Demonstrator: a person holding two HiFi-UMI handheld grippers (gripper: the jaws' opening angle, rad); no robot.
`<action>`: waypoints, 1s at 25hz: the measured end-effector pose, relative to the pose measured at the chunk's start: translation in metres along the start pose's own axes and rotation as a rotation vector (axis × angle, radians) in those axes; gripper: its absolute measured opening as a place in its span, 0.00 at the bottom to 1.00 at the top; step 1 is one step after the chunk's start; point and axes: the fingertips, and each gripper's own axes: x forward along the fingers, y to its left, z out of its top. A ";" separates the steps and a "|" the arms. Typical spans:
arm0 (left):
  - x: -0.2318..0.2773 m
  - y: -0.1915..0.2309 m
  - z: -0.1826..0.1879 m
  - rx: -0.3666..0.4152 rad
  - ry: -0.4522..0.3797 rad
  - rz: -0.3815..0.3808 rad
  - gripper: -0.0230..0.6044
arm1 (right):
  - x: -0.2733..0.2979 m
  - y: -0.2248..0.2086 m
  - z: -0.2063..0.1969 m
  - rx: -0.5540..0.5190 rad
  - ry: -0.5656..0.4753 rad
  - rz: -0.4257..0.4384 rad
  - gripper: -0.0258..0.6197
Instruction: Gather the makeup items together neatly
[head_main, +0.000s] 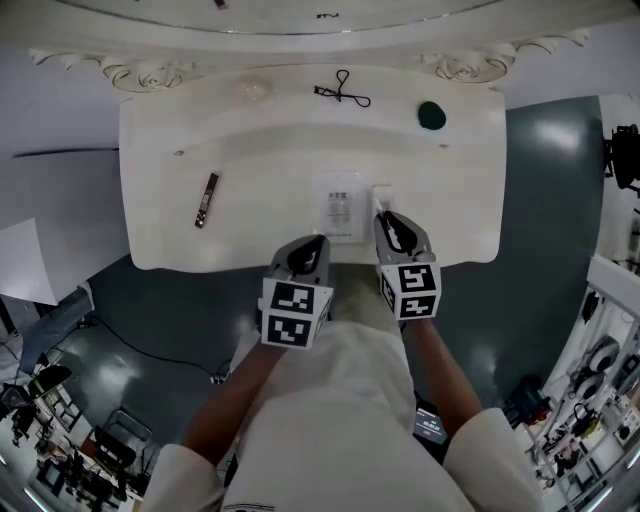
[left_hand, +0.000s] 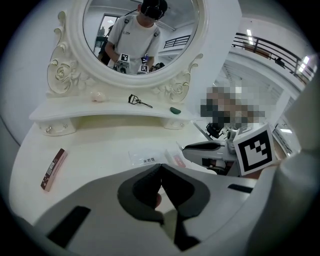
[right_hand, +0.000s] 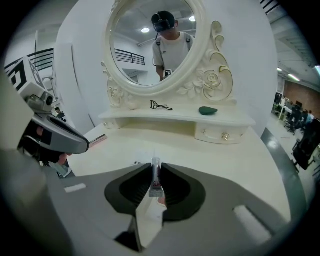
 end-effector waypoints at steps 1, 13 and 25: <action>0.001 -0.002 0.000 0.002 0.002 -0.001 0.05 | -0.001 -0.003 -0.001 0.003 0.000 -0.004 0.14; 0.020 -0.029 0.005 0.029 0.018 -0.011 0.05 | -0.009 -0.036 -0.013 0.038 0.000 -0.043 0.14; 0.043 -0.057 0.007 0.061 0.054 -0.023 0.05 | -0.011 -0.071 -0.030 0.065 0.029 -0.114 0.14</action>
